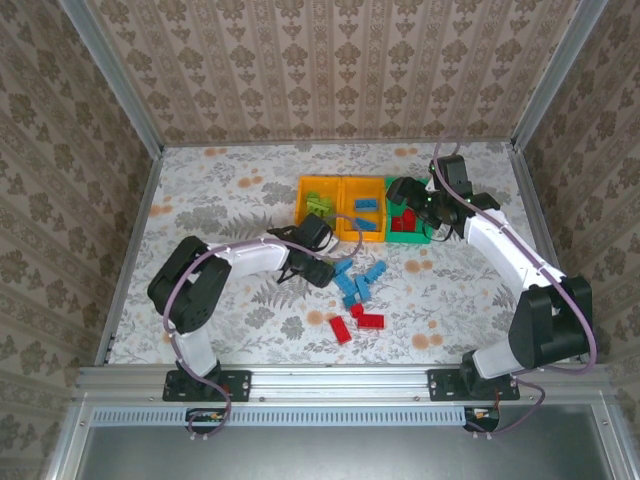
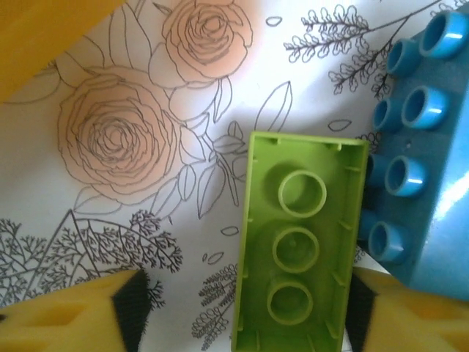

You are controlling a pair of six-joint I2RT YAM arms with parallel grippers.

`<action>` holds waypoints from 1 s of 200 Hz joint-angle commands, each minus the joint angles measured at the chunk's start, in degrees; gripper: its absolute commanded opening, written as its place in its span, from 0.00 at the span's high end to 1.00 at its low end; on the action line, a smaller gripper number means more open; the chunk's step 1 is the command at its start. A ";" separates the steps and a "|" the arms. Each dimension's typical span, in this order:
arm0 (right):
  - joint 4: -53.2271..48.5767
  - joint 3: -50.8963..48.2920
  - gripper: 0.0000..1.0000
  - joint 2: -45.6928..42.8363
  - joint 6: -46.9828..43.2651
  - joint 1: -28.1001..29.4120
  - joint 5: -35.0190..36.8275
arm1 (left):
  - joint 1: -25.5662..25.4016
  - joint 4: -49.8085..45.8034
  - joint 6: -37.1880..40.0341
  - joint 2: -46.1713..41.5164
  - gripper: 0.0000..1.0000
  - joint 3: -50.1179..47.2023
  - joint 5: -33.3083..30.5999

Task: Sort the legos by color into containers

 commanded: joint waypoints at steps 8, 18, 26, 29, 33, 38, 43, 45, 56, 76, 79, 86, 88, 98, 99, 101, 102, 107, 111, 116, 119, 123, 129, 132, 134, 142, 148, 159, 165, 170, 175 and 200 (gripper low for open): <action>-1.40 -1.00 0.09 -1.43 -0.34 -0.25 1.01 | -0.91 2.05 1.25 3.26 0.46 1.39 2.30; -1.80 -0.94 0.09 -1.63 -0.73 -0.33 1.39 | -0.92 2.14 1.35 3.09 0.52 1.09 2.95; -2.16 -1.07 0.09 -1.79 -1.15 -0.33 1.68 | -1.00 2.21 1.27 2.71 0.56 0.63 3.20; -2.33 -1.02 0.09 -1.86 -1.31 -0.34 1.89 | -1.01 2.27 1.27 2.55 0.58 0.47 3.29; -2.70 -1.00 0.09 -1.88 -1.53 -0.37 2.03 | -1.02 2.25 1.21 2.33 0.59 0.21 3.38; -3.08 -1.08 0.09 -1.96 -1.85 -0.33 2.39 | -0.96 2.16 1.19 1.99 0.61 -0.12 3.41; -3.43 -1.09 0.09 -2.01 -2.16 -0.36 2.68 | -1.01 1.92 1.13 1.59 0.63 -0.33 3.47; -3.57 -1.13 0.09 -2.04 -2.36 -0.34 2.83 | -1.02 1.86 1.10 1.44 0.64 -0.50 3.51; -4.12 -1.52 0.09 -2.24 -3.07 -0.33 3.67 | -0.94 1.32 0.82 0.30 0.68 -1.20 3.53; -4.71 -2.76 0.09 -2.61 -3.98 -0.35 4.61 | -1.02 0.32 -0.01 -2.60 0.70 -2.26 2.88; -4.76 -2.90 0.09 -2.62 -4.05 -0.33 4.67 | -0.98 0.07 -0.13 -3.13 0.70 -2.36 2.72; -5.03 -3.38 0.10 -2.72 -4.36 -0.19 4.86 | -0.89 -0.59 -0.47 -4.37 0.70 -2.47 2.09; -5.10 -3.55 0.10 -2.75 -4.44 -0.16 4.84 | -0.92 -0.79 -0.53 -4.84 0.70 -2.46 1.93; -5.12 -4.26 0.11 -2.75 -4.87 0.28 4.70 | -0.77 -1.78 -0.77 -6.79 0.70 -2.46 1.01; -5.12 -4.30 0.11 -2.80 -4.89 0.33 4.71 | -0.76 -1.90 -0.76 -6.99 0.70 -2.37 0.92; -5.12 -4.40 0.11 -2.76 -4.91 0.47 4.63 | -0.69 -2.15 -0.76 -7.28 0.70 -2.31 0.69; -5.07 -4.46 0.11 -2.76 -4.95 0.60 4.63 | -0.63 -2.26 -0.76 -7.55 0.70 -2.21 0.58; -4.97 -4.83 0.12 -2.73 -4.86 1.21 4.64 | -0.46 -2.84 -0.76 -8.60 0.70 -1.92 0.17; -4.74 -5.07 0.12 -2.63 -4.76 1.79 4.62 | -0.20 -3.30 -0.76 -9.21 0.70 -1.63 -0.16; -4.64 -5.23 0.12 -2.49 -4.67 2.57 4.68 | 0.14 -3.86 -0.68 -10.04 0.71 -1.26 -0.65; -4.68 -5.22 0.13 -2.37 -4.61 2.94 4.78 | 0.40 -4.26 -0.69 -10.53 0.70 -0.88 -0.82; -4.74 -5.22 0.13 -2.13 -4.45 3.66 5.08 | 0.75 -4.76 -0.70 -11.08 0.70 -0.44 -1.06; -4.81 -5.21 0.13 -1.78 -3.99 4.71 5.56 | 1.43 -5.29 -0.50 -11.85 0.70 0.45 -1.17; -4.69 -5.22 0.13 -1.58 -3.69 5.20 5.78 | 1.79 -5.43 -0.38 -12.12 0.71 0.89 -1.19; -4.57 -5.22 0.13 -1.38 -3.51 5.54 5.89 | 1.97 -5.63 -0.33 -12.32 0.71 1.17 -1.17; -3.84 -5.46 0.14 -0.84 -2.59 6.82 6.19 | 2.90 -5.97 0.01 -12.79 0.70 2.41 -0.80; -3.04 -5.78 0.15 -0.39 -1.75 7.73 6.29 | 3.63 -6.03 0.42 -12.98 0.70 3.57 -0.30; -2.03 -6.01 0.16 0.87 -0.10 9.03 6.43 | 4.88 -5.83 0.80 -12.59 0.69 5.96 0.33; -1.72 -5.99 0.17 1.72 0.82 9.72 6.43 | 5.60 -5.66 0.81 -12.02 0.69 7.31 0.81; -1.45 -5.93 0.17 2.43 1.64 10.27 6.47 | 6.33 -5.63 0.68 -11.36 0.69 8.62 1.40; -1.07 -5.80 0.18 3.15 2.44 10.82 6.45 | 7.09 -5.63 0.64 -10.37 0.69 9.92 2.08; -0.37 -4.42 0.20 6.70 6.22 14.17 7.11 | 10.19 -6.23 0.17 -4.14 0.69 16.81 4.54</action>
